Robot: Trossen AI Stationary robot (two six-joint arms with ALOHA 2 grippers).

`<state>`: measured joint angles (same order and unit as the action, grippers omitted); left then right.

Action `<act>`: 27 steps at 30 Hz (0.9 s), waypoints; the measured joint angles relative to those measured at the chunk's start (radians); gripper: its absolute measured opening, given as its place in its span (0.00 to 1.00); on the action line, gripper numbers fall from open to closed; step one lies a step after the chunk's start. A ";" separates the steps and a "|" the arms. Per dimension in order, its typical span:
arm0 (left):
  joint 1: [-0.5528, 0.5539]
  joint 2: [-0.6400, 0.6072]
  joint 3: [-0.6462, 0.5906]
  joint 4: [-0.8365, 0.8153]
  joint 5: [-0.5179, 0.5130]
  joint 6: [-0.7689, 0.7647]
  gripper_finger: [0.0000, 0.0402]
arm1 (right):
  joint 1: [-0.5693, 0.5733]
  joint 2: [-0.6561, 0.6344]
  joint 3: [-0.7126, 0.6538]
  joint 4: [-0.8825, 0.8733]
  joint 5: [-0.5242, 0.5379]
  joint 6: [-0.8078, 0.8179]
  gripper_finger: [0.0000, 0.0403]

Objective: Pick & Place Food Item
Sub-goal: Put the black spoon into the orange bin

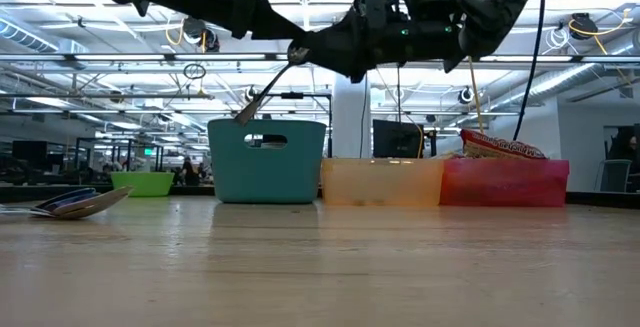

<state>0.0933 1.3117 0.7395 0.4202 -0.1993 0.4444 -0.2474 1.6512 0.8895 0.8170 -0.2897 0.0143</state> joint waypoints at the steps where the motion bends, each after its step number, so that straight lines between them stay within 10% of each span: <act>1: 0.000 0.000 0.000 0.000 0.000 0.003 0.00 | 0.000 -0.001 0.000 0.000 0.000 -0.001 0.46; 14: 0.004 0.000 0.000 -0.001 0.021 -0.011 0.01 | -0.003 -0.006 0.000 0.014 0.007 -0.034 0.03; 21: 0.004 0.000 -0.001 0.012 0.005 -0.155 0.03 | -0.003 -0.006 0.001 0.008 0.005 -0.043 0.01; 27: 0.005 -0.027 0.001 0.073 -0.018 -0.234 0.25 | -0.027 -0.018 -0.001 -0.049 -0.018 -0.065 0.00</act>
<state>0.0985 1.2848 0.7403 0.4934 -0.2174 0.2102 -0.2744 1.6334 0.8882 0.7677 -0.3077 -0.0507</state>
